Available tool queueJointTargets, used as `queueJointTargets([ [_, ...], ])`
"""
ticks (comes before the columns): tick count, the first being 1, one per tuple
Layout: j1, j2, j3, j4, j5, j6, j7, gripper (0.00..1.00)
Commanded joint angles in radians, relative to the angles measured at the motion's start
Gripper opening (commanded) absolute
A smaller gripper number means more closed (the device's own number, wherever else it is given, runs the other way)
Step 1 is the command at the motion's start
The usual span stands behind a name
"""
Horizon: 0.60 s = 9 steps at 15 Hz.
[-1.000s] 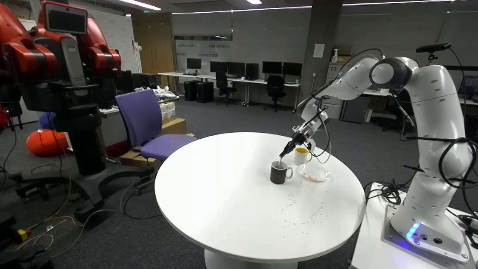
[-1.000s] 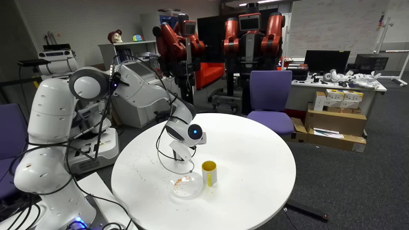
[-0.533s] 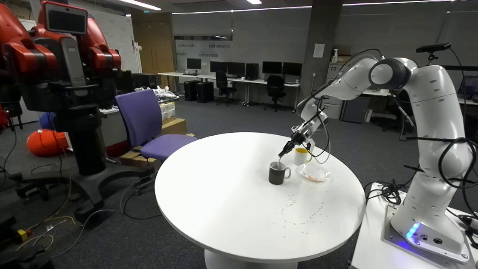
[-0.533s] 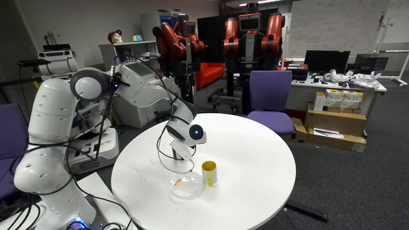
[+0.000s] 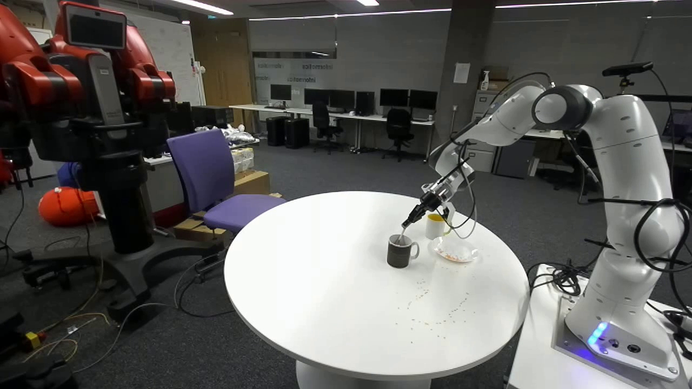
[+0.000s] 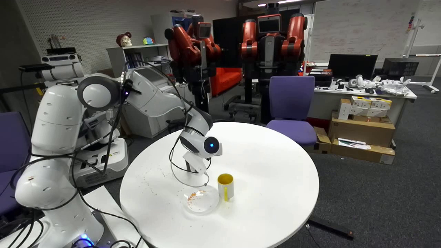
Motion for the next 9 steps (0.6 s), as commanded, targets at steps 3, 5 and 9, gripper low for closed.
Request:
queueJointTargets([
  [3,-0.009,0.022,-0.013,0.024,0.074,-0.074,-0.081,0.01],
  [5,-0.010,0.030,-0.016,0.025,0.096,-0.095,-0.108,0.01],
  [9,-0.007,0.044,-0.025,0.029,0.133,-0.135,-0.142,0.01],
])
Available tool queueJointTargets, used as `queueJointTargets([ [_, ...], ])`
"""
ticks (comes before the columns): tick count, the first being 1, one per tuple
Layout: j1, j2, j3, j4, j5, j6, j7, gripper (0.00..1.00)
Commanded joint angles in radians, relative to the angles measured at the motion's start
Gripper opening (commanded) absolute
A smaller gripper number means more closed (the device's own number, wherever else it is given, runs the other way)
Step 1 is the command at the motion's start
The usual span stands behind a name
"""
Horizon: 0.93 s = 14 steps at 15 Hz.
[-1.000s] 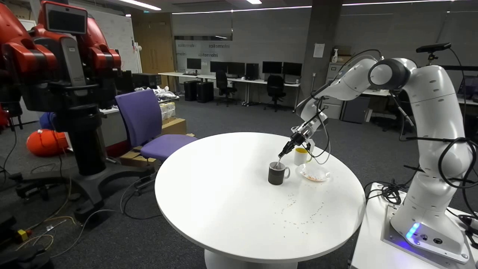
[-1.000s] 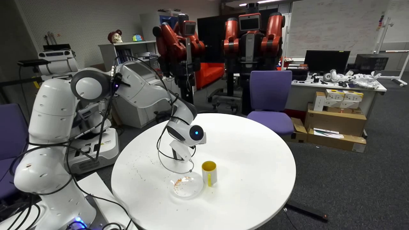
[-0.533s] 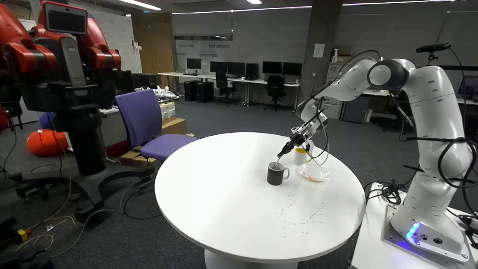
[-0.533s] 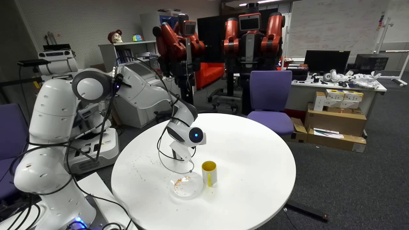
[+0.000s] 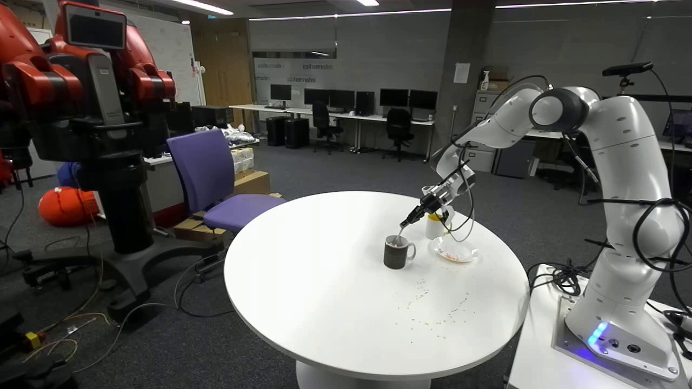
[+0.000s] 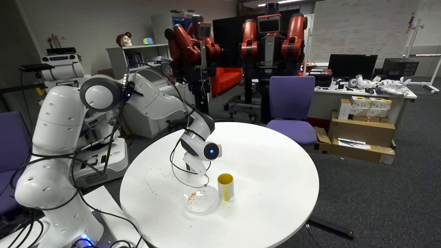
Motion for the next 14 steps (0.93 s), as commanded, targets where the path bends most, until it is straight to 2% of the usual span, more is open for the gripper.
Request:
queueJointTargets([
  [1,-0.002,0.025,-0.018,0.030,0.048,-0.077,-0.044,0.01],
  [14,-0.003,0.063,-0.048,0.048,0.061,-0.187,-0.017,0.01],
])
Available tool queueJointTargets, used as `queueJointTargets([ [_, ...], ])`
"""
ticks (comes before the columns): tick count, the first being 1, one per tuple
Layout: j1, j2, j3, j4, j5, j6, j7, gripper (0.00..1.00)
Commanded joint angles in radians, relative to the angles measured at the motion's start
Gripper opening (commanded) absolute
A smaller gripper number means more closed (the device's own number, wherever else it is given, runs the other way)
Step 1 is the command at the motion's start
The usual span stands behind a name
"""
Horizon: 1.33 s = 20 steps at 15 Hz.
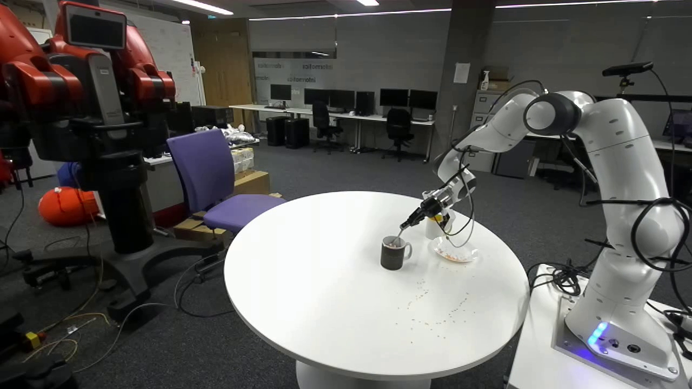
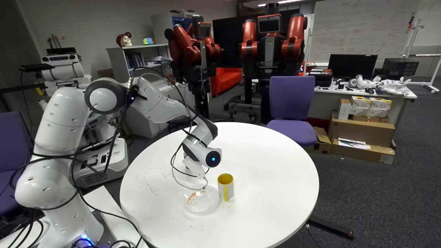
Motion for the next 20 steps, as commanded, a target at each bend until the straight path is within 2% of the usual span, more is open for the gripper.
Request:
queueJointTargets([
  [1,-0.005,0.019,-0.022,0.035,0.010,-0.081,0.017,0.01],
  [9,-0.006,0.029,-0.040,0.051,0.012,-0.138,0.040,0.01],
  [20,-0.023,0.048,-0.047,0.054,0.031,-0.147,0.074,0.01],
])
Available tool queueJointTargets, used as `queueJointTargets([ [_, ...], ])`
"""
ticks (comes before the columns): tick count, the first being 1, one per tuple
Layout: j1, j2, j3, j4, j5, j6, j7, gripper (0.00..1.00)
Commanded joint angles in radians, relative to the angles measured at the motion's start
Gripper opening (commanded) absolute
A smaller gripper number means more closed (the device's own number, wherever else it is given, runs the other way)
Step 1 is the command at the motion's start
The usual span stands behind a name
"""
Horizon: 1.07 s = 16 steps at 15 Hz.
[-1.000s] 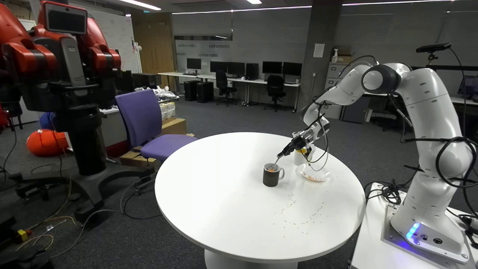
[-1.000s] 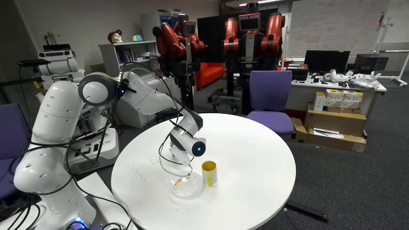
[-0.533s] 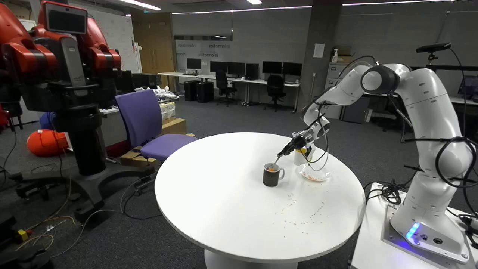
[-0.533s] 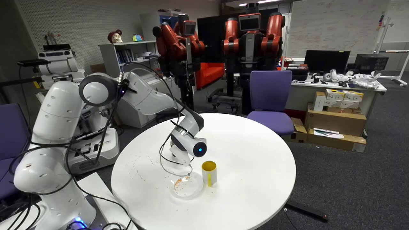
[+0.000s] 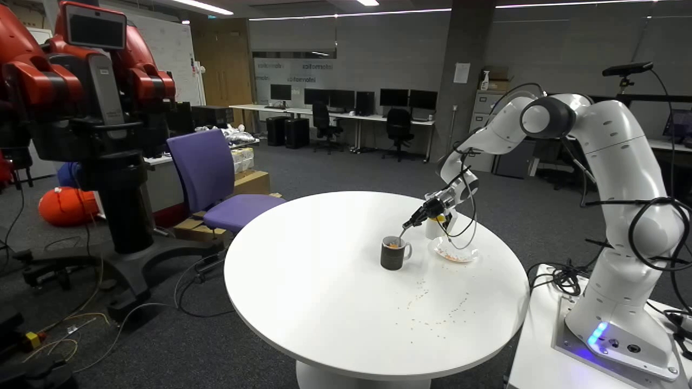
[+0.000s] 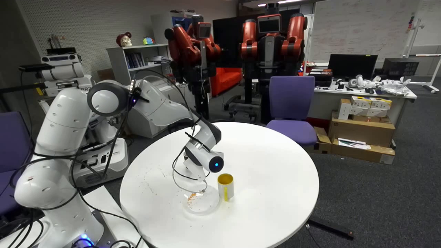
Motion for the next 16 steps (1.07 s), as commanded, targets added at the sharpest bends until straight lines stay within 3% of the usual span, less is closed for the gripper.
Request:
queueJointTargets([
  [1,-0.013,0.014,-0.010,0.031,0.031,-0.063,0.035,0.01],
  [16,-0.028,0.029,-0.025,0.055,0.093,-0.168,0.094,0.01],
])
